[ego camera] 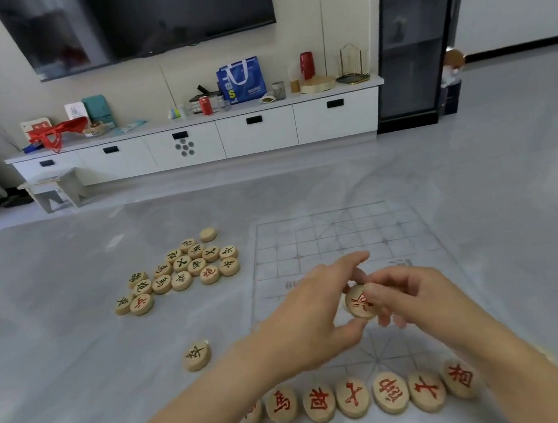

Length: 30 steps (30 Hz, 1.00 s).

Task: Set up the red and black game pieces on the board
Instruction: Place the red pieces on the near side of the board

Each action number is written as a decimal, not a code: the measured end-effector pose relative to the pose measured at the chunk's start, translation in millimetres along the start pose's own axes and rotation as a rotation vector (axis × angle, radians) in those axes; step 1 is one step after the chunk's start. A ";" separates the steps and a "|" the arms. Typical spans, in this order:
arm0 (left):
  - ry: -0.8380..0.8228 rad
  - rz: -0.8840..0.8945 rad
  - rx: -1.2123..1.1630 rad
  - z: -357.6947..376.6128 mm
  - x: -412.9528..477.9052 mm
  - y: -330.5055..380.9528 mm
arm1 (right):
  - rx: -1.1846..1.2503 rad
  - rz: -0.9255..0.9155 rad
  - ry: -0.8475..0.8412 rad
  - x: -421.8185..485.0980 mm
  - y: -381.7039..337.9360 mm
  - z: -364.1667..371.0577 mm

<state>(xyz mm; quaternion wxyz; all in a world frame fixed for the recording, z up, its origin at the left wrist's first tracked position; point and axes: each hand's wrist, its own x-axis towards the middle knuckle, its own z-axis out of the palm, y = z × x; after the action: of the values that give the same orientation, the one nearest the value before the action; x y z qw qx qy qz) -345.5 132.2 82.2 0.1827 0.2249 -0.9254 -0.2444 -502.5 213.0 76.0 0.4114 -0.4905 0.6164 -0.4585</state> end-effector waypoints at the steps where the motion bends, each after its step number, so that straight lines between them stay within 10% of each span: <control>1: 0.000 0.004 -0.006 5.5 5.0 2.8 | 0.021 0.022 -0.013 -1.2 1.4 -3.7; 4: 0.011 0.018 0.023 17.4 13.8 4.2 | 0.037 0.079 0.029 0.1 10.6 -16.8; 10: 0.172 -0.308 0.133 -13.6 -3.1 -90.3 | 0.048 0.196 0.624 11.1 47.9 -94.5; 17: 0.437 -0.768 0.204 -67.6 -57.4 -188.2 | -0.193 0.331 0.582 22.5 79.9 -100.3; 30: 0.403 -0.981 0.356 -71.1 -99.9 -224.6 | -0.404 0.385 0.546 23.0 80.0 -103.4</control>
<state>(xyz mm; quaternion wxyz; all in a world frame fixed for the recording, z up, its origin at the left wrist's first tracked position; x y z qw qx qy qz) -157.2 -18.7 -2.8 0.1800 0.6987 -0.6861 -0.0929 -623.7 215.0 22.1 0.2061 -0.2969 0.8618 -0.3559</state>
